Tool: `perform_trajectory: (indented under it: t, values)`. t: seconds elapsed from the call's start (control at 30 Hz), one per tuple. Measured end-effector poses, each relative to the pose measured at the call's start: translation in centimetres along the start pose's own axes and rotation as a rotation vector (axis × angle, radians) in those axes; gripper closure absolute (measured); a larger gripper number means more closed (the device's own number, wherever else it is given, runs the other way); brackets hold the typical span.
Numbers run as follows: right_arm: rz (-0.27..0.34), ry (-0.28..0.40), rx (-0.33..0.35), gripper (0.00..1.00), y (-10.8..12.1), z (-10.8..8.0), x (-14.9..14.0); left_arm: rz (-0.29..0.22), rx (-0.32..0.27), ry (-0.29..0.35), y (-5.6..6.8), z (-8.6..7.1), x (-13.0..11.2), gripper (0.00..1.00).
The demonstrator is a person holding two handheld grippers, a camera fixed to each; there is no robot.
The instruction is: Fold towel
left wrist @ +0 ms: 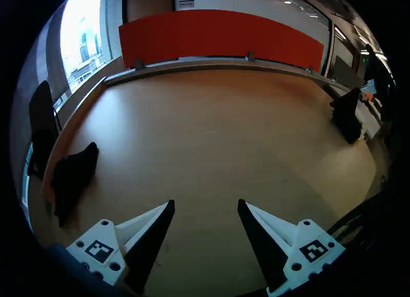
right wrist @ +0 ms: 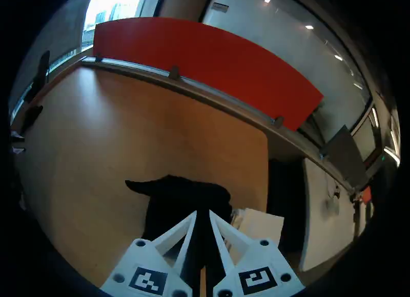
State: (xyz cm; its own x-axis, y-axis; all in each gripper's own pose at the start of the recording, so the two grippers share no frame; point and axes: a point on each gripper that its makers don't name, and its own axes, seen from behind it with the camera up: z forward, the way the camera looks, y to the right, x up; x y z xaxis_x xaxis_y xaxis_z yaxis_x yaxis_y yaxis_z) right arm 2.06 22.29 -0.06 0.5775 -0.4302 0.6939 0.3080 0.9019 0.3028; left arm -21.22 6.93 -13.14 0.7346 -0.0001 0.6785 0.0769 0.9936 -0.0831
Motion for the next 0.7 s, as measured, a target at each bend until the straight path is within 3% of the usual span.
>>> perform_trajectory:
  t: [0.33, 0.7]
  values:
    - [0.015, -0.018, -0.016, 0.98, -0.1, 0.0, -2.1, 0.007, -0.002, 0.003, 0.1, 0.0, 0.0, 0.09]
    - [0.005, -0.077, -0.055, 0.98, 1.0, 0.6, -6.4, 0.017, 0.001, -0.001, 0.0, -0.2, -0.1, 0.09]
